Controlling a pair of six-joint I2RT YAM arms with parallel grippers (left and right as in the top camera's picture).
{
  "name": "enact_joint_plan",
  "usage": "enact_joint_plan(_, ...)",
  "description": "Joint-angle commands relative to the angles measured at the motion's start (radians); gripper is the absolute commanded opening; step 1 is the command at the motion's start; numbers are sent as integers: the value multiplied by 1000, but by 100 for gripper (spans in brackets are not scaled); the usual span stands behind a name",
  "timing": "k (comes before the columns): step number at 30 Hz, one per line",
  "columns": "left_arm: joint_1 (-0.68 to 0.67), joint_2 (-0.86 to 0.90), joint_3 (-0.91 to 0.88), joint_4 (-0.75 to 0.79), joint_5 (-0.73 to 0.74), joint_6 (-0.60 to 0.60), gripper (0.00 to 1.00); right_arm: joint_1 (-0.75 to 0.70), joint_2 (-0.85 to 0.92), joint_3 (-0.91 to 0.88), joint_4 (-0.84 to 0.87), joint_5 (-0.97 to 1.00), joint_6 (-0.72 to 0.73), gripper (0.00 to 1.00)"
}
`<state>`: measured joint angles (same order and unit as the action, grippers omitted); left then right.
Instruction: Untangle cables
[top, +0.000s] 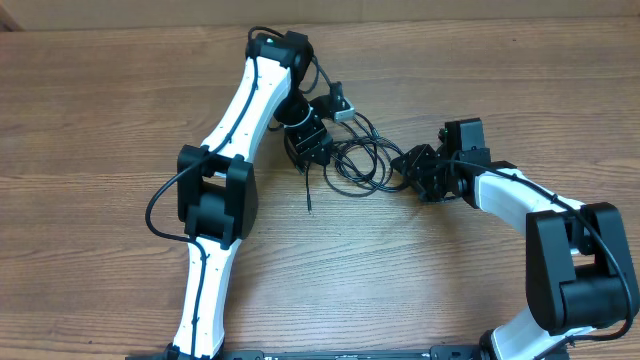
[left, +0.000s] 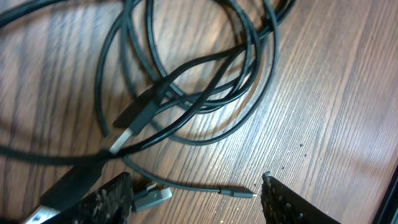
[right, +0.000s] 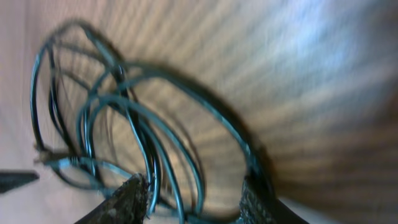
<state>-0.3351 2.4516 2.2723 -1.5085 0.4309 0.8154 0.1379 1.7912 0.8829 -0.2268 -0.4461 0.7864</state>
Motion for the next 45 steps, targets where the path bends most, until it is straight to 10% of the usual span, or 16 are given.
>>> enact_joint_plan(1,-18,-45,24,-6,20,97,66,3,12,1,-26,-85,-33,52)
enact_joint_plan(9,-59,-45,21,38,64,150,66,-43,-22,2,114,-340,-77,52)
enact_joint_plan(12,-70,-45,18,74,60,151,49,-79,-59,2,93,-413,-77,65)
enact_joint_plan(19,-105,-44,-32,125,61,151,53,-112,-69,1,-130,-198,-77,77)
enact_joint_plan(35,-197,-43,-298,378,-38,149,62,0,-61,-42,-89,135,84,57)
enact_joint_plan(38,-200,-43,-329,407,-39,150,47,28,-61,-45,-80,189,111,52)
enact_joint_plan(42,-200,-43,-334,417,-39,149,4,52,-61,-46,-65,204,111,48)
enact_joint_plan(45,-198,-43,-316,403,-39,149,4,58,-61,-46,-65,219,111,48)
